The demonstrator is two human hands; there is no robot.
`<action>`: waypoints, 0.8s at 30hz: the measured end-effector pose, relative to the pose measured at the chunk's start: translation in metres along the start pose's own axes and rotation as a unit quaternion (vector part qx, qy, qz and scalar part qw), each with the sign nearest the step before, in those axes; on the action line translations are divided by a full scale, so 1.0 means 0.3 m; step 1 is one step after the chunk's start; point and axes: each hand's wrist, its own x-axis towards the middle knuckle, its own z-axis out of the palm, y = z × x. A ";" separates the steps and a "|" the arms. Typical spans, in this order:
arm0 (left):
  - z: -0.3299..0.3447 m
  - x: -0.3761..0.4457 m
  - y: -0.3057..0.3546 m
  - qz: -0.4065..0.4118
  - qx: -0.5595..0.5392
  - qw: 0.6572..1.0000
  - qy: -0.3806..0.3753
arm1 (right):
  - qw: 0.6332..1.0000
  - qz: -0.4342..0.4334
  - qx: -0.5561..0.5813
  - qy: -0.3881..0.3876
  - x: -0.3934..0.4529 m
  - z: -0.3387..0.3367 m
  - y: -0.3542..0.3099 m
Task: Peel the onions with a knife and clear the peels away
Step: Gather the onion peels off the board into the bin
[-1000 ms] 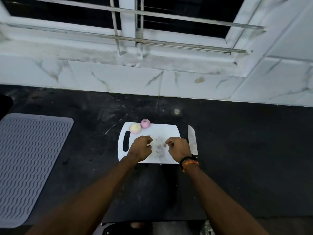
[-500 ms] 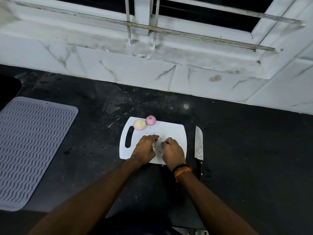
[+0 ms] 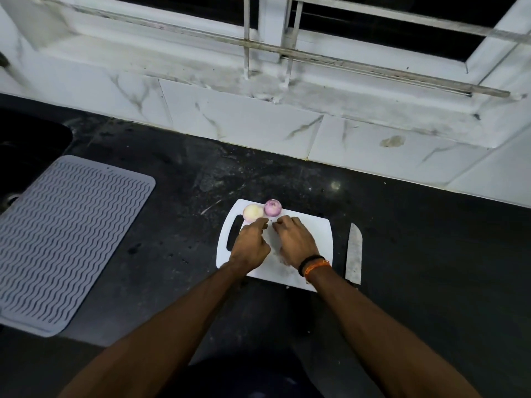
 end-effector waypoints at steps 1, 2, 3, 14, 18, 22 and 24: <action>0.001 -0.003 0.001 0.003 -0.002 1.000 -0.005 | 1.000 -0.013 -0.005 0.005 -0.012 0.006 -0.005; 0.005 -0.008 0.001 0.007 -0.003 1.000 -0.008 | 0.999 -0.027 -0.003 0.020 -0.035 0.017 -0.001; 0.008 -0.012 -0.004 0.012 -0.001 1.000 -0.010 | 0.999 -0.041 0.006 0.036 -0.065 0.032 0.004; 0.034 -0.066 -0.011 0.061 0.022 0.997 -0.031 | 0.986 0.074 0.113 0.099 -0.284 0.075 0.068; 0.024 -0.063 -0.017 0.061 0.047 0.995 -0.062 | 0.989 0.091 0.077 0.087 -0.302 0.093 0.054; 0.034 -0.078 -0.016 0.082 0.044 0.992 -0.090 | 0.991 0.069 0.092 0.069 -0.305 0.097 0.014; 0.040 -0.086 -0.014 0.095 0.032 0.990 -0.102 | 0.989 0.063 0.118 0.069 -0.304 0.089 0.012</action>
